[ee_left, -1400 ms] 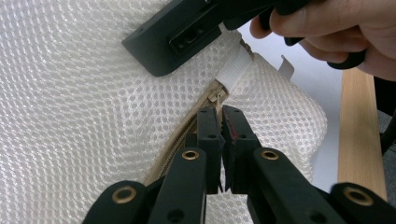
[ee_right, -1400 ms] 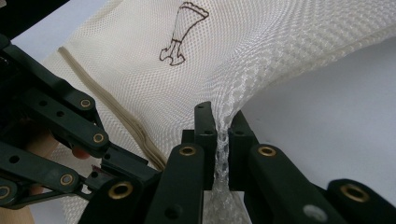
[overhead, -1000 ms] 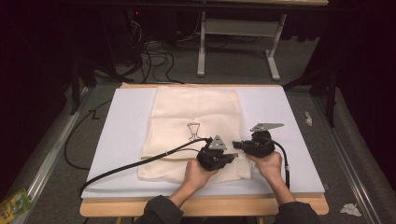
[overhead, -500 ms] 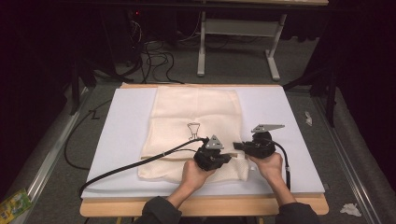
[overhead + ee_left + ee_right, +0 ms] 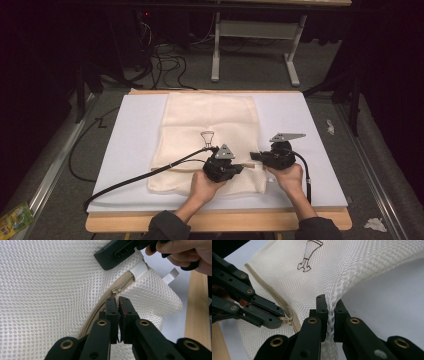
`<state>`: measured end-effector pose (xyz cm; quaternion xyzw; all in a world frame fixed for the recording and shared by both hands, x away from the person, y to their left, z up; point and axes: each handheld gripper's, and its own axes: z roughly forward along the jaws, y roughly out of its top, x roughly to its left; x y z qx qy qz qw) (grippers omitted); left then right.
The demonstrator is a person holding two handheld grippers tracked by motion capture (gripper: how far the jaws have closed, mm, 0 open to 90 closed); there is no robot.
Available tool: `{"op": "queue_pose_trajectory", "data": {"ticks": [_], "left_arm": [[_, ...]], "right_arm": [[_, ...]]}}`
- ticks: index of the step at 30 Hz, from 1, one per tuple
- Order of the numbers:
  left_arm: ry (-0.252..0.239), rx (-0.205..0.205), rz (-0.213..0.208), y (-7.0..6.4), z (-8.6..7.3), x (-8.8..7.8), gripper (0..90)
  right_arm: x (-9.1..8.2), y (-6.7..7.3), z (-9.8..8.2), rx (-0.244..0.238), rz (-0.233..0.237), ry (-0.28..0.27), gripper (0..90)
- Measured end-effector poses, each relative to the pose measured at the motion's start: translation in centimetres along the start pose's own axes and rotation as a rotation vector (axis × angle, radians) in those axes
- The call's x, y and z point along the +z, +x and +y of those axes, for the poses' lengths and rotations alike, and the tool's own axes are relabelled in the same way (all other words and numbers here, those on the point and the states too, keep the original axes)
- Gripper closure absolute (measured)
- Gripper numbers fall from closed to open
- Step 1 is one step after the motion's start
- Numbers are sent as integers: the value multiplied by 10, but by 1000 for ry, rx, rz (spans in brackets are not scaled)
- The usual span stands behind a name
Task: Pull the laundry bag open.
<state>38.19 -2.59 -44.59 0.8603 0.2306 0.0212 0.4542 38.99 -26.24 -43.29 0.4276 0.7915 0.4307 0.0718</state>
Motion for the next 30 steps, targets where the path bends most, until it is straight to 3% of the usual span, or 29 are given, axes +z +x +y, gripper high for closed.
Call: {"op": "queue_pose_trajectory", "data": {"ticks": [30], "left_arm": [[0, -7, 21, 7, -7, -12, 870]], "right_arm": [[1, 1, -1, -12, -12, 4, 880]]}}
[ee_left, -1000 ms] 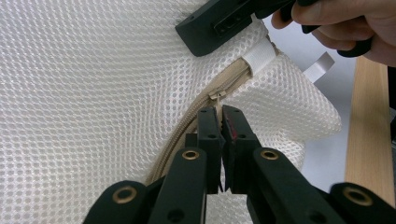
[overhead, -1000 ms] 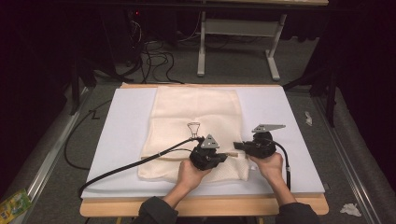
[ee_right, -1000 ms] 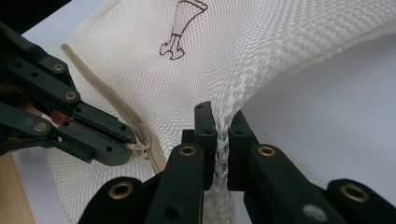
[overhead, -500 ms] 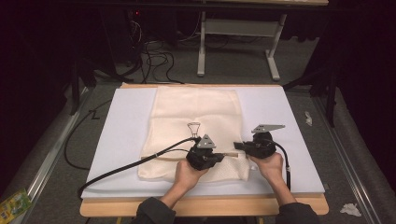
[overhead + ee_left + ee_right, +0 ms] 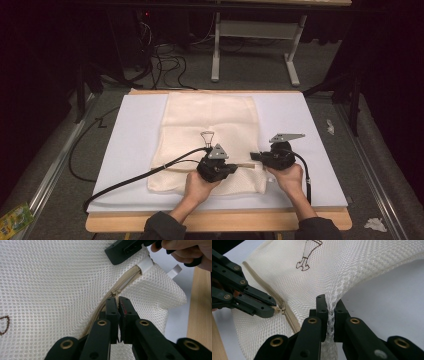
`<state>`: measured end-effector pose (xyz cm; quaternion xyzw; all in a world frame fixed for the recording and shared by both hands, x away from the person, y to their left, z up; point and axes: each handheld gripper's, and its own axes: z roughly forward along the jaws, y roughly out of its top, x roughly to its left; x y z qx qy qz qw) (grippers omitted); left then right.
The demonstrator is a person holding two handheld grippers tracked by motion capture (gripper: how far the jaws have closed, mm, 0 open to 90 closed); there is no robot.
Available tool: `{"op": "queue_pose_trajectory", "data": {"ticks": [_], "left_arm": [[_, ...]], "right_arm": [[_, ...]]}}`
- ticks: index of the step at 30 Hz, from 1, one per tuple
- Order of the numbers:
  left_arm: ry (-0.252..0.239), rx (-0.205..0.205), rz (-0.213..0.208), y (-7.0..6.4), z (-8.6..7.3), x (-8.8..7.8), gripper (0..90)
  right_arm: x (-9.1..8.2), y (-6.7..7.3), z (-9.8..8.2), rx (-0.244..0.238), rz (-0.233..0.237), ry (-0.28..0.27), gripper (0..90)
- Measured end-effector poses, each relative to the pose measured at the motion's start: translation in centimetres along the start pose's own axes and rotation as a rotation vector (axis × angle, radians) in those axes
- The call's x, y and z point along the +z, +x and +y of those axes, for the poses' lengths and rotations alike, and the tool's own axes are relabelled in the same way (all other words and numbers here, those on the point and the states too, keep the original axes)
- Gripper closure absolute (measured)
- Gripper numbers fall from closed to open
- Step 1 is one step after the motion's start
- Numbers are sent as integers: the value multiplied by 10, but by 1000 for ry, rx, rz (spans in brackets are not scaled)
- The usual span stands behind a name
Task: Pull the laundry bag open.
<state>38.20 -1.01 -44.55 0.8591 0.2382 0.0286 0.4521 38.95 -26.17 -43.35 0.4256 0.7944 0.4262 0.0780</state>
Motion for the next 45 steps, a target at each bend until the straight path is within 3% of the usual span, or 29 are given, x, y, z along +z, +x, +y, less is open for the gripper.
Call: {"op": "queue_pose_trajectory", "data": {"ticks": [17, 23, 45], "left_arm": [[-6, -5, 18, 6, -4, -12, 870], [-2, 17, 34, 4, -5, -15, 870], [-22, -1, 62, 11, -12, -33, 870]], "right_arm": [[0, -1, 1, 5, -2, 1, 880], [0, -1, 1, 0, -2, 1, 880], [-2, -4, -1, 11, -12, -8, 880]]}}
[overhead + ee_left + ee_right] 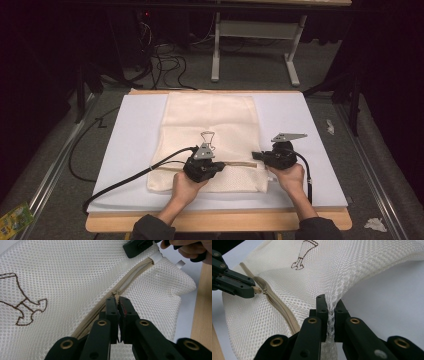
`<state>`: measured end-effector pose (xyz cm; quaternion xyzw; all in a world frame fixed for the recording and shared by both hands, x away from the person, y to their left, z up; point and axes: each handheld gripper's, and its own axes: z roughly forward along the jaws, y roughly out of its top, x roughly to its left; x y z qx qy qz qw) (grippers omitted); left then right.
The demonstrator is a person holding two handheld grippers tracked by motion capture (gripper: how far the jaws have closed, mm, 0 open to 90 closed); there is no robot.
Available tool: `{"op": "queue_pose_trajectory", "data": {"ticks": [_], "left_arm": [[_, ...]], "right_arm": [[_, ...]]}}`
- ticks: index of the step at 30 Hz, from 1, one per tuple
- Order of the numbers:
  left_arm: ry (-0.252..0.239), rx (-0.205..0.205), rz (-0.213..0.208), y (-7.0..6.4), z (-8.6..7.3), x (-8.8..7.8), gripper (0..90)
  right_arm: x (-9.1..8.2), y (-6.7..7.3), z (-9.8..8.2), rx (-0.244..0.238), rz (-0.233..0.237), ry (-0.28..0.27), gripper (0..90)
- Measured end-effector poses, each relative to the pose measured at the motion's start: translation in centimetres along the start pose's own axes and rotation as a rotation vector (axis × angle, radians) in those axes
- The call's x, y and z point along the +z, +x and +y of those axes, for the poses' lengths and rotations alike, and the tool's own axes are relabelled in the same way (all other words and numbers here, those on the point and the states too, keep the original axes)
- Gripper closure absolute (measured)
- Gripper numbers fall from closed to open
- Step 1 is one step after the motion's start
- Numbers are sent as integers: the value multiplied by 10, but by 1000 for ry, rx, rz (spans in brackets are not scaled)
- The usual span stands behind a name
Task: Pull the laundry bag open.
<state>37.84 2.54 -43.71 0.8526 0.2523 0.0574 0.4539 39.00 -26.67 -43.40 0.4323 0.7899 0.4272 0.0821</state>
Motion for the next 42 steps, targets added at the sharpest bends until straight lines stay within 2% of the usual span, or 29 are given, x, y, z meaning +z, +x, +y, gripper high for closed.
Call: {"op": "queue_pose_trajectory", "data": {"ticks": [8, 22, 28, 34, 42], "left_arm": [[-2, 2, 0, 0, -1, -3, 870], [-6, -13, 40, 9, -9, -19, 870], [-17, -27, 38, 13, -10, -24, 870], [-14, -18, 50, 13, -11, -26, 870], [-19, -19, 45, 14, -11, -28, 870]], "right_arm": [[0, 0, 0, 1, 1, 4, 880], [0, -2, 0, -2, -16, 4, 880], [-1, -2, 0, -3, -16, 1, 880], [-1, -2, 1, -3, -19, 1, 879], [-3, -2, 2, -3, -17, -1, 880]]}}
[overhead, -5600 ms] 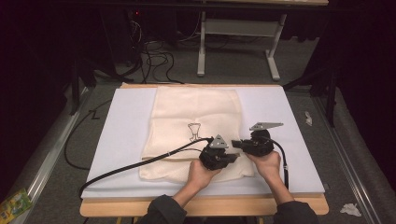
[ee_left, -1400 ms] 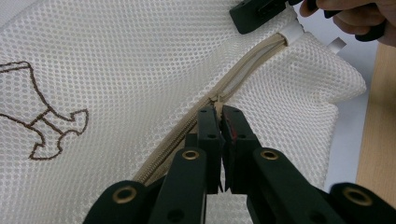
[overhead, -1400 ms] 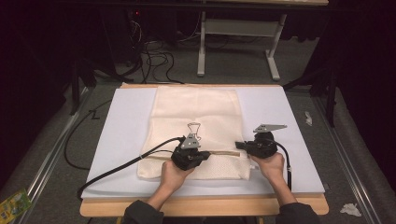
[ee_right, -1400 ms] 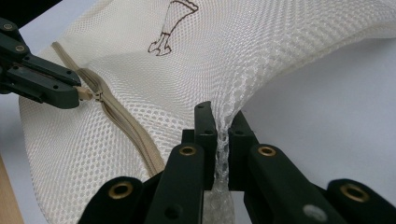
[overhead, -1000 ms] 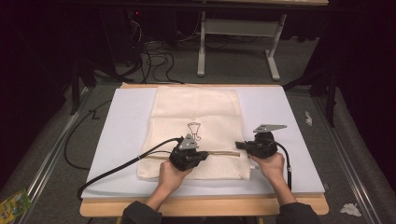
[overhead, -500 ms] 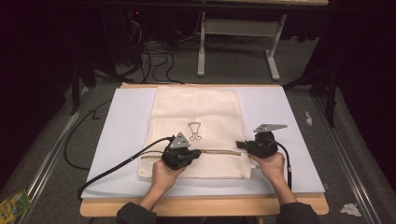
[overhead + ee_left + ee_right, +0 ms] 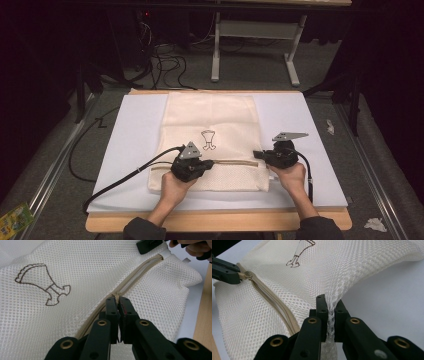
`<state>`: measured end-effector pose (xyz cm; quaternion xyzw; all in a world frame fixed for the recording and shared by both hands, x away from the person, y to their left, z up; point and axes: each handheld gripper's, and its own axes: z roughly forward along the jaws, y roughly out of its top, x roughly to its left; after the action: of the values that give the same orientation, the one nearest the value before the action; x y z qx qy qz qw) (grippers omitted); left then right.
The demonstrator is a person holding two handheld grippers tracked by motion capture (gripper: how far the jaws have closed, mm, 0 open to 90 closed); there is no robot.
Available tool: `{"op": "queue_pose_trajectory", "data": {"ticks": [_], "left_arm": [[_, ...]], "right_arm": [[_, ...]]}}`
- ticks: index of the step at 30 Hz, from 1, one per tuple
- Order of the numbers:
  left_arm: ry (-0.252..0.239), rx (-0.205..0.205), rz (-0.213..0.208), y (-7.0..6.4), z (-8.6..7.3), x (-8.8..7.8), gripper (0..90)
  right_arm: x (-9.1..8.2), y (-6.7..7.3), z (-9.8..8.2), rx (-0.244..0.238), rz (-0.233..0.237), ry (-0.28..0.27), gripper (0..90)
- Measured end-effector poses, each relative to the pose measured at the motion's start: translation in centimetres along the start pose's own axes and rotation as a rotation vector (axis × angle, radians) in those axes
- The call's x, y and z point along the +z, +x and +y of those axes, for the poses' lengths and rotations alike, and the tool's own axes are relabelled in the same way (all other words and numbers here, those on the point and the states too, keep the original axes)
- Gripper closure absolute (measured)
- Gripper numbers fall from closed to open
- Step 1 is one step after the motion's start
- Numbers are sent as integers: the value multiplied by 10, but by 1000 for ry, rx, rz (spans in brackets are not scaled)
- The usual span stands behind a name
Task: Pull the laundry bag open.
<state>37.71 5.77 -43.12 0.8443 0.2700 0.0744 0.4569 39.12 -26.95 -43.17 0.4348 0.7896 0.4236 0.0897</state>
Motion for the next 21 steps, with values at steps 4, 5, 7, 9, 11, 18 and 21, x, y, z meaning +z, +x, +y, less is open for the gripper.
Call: {"op": "queue_pose_trajectory", "data": {"ticks": [4, 5, 7, 9, 11, 18, 21], "left_arm": [[-2, -4, 8, 2, -1, -3, 870], [-4, -7, 9, 3, -2, -4, 870], [-7, -17, 6, 5, -4, -5, 870], [-5, -17, 7, 5, -4, -5, 870], [-7, -14, 8, 5, -4, -6, 870], [-11, -22, 15, 8, -6, -9, 870], [-11, -22, 20, 8, -6, -10, 870]], "right_arm": [[0, 0, 0, 0, -5, 1, 880], [-1, -1, 0, 0, -5, 0, 879], [-1, -2, -1, 1, -5, -2, 879], [-1, -1, 0, 2, -4, 0, 880], [-2, -1, 0, 2, -6, -1, 880], [-3, -2, 0, 5, -10, -2, 880], [-3, -3, 0, 5, -9, -5, 880]]}}
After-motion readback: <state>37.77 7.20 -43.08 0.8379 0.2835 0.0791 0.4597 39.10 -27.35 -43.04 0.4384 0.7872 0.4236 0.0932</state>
